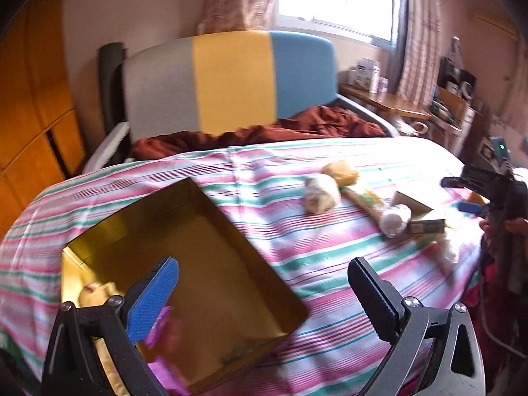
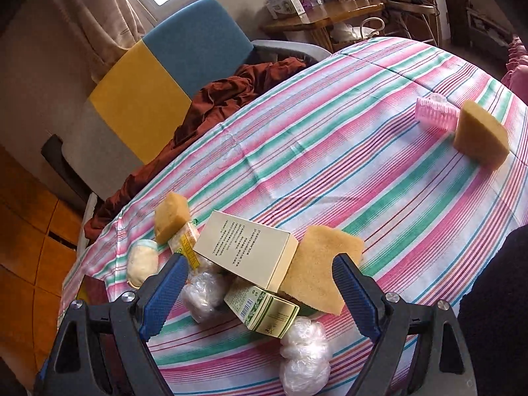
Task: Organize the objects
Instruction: 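Move both grippers back over the remaining pile, then grasp the white plastic-wrapped bundle with the left gripper while the right grasps the small green box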
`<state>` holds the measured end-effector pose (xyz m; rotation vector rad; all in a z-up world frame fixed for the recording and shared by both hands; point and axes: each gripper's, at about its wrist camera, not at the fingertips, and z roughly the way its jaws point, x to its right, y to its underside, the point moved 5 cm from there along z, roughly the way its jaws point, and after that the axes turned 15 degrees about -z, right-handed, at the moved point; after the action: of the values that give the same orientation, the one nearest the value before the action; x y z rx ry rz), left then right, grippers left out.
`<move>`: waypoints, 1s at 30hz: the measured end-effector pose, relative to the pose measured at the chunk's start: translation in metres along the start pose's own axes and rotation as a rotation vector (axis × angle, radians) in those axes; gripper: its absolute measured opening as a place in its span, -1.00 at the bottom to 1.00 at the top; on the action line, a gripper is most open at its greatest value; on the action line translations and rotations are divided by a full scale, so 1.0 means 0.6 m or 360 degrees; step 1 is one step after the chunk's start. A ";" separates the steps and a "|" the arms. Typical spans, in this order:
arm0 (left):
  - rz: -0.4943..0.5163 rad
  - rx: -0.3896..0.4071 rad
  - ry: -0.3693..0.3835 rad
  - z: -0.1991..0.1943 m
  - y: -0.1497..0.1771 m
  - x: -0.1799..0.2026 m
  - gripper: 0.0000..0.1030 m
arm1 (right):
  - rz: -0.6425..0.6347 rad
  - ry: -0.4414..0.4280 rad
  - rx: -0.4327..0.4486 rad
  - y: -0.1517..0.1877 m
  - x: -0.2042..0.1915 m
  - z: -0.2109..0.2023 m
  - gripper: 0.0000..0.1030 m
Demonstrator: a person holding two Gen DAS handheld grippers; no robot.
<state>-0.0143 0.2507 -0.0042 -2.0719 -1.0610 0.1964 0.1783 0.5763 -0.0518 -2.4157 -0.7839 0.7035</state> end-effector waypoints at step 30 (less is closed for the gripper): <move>-0.0006 -0.0636 0.0288 0.330 0.041 0.306 0.42 | 0.0139 -0.0258 0.0068 -0.003 0.006 0.010 0.76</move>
<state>0.0281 0.4923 -0.1192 -2.3859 -1.0560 -0.2202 0.1765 0.5816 -0.0564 -2.3885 -0.7218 0.9501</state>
